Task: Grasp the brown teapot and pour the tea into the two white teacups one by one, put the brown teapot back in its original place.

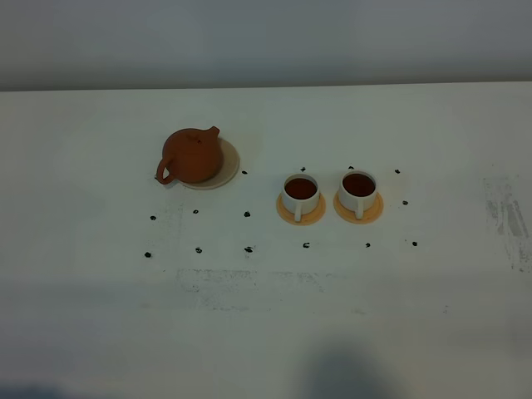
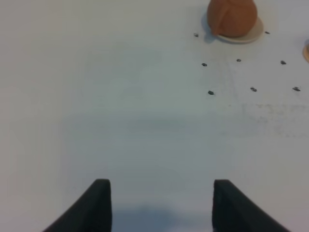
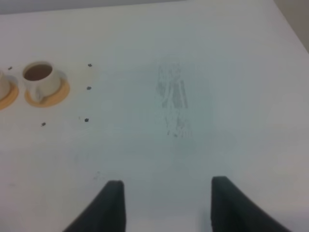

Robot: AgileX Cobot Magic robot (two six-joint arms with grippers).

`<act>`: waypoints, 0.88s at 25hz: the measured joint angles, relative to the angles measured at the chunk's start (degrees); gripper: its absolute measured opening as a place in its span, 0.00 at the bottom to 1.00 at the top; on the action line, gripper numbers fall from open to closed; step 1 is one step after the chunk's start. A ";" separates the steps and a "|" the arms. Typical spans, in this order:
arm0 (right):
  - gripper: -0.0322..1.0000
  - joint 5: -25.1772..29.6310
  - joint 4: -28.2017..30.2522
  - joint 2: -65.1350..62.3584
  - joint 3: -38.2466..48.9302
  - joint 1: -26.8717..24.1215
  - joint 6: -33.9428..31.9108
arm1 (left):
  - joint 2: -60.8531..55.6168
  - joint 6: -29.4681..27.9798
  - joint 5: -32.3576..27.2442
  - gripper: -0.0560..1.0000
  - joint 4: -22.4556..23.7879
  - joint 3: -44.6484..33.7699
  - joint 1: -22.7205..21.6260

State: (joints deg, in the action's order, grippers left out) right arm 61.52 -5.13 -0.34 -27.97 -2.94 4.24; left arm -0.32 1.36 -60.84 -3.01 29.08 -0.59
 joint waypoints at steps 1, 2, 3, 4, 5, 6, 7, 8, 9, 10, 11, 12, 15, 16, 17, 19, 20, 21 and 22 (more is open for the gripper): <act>0.45 0.00 0.00 0.00 0.00 0.00 0.00 | -0.05 0.00 0.00 0.48 0.00 0.00 0.27; 0.45 0.00 0.00 0.00 0.00 0.00 0.00 | -0.05 0.00 0.00 0.48 0.00 0.00 0.56; 0.45 0.00 0.00 0.00 0.00 0.00 0.00 | -0.05 0.00 0.00 0.48 0.00 0.00 0.69; 0.45 0.00 0.00 0.00 0.00 0.00 0.00 | -0.05 0.00 0.00 0.48 0.00 0.00 0.69; 0.45 0.00 0.00 0.00 0.00 0.00 0.00 | -0.05 0.00 0.00 0.48 0.00 0.00 0.69; 0.45 0.00 0.00 0.00 0.00 0.00 0.00 | -0.05 0.00 0.00 0.48 0.06 0.00 0.54; 0.45 0.00 0.00 0.00 0.00 0.00 0.00 | -0.05 0.00 0.00 0.48 0.06 0.00 0.24; 0.45 0.00 0.00 0.00 0.00 0.00 0.00 | -0.05 0.00 0.00 0.48 0.06 0.00 0.06; 0.45 0.00 0.00 0.00 0.00 0.00 0.00 | 0.06 0.00 0.00 0.48 0.06 0.00 -0.04; 0.45 0.00 0.00 0.00 0.00 0.00 0.00 | 0.18 0.00 0.00 0.48 0.06 0.00 -0.04; 0.45 0.00 0.00 0.00 0.00 0.00 0.00 | 0.23 0.00 0.00 0.48 0.06 0.00 -0.04; 0.45 0.00 0.00 0.00 0.00 0.00 0.00 | 0.23 0.00 0.00 0.48 0.06 0.00 -0.04; 0.45 0.00 0.00 0.00 0.00 0.00 0.00 | 0.23 0.00 0.00 0.48 0.06 0.00 -0.04; 0.45 0.00 0.00 0.00 0.00 0.00 0.00 | 0.23 0.00 0.00 0.48 0.06 0.00 -0.04; 0.45 0.00 0.00 0.00 0.00 0.00 0.00 | 0.23 0.00 0.00 0.48 0.06 0.00 -0.04; 0.45 0.00 0.00 0.00 0.00 0.00 0.00 | 0.23 0.00 0.00 0.48 0.06 0.00 -0.04; 0.45 0.00 0.00 0.00 0.00 0.00 0.00 | 0.23 0.00 0.00 0.48 0.06 0.00 -0.04; 0.45 0.00 0.00 0.00 0.00 0.00 0.00 | 0.23 0.00 0.00 0.48 0.06 0.00 -0.04; 0.45 0.00 0.00 0.00 0.00 0.00 0.00 | 0.23 0.00 0.00 0.48 0.06 0.00 -0.04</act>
State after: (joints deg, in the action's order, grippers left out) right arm 61.52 -5.13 -0.34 -27.97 -2.94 4.24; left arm -0.09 1.36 -60.84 -2.96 29.08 -0.63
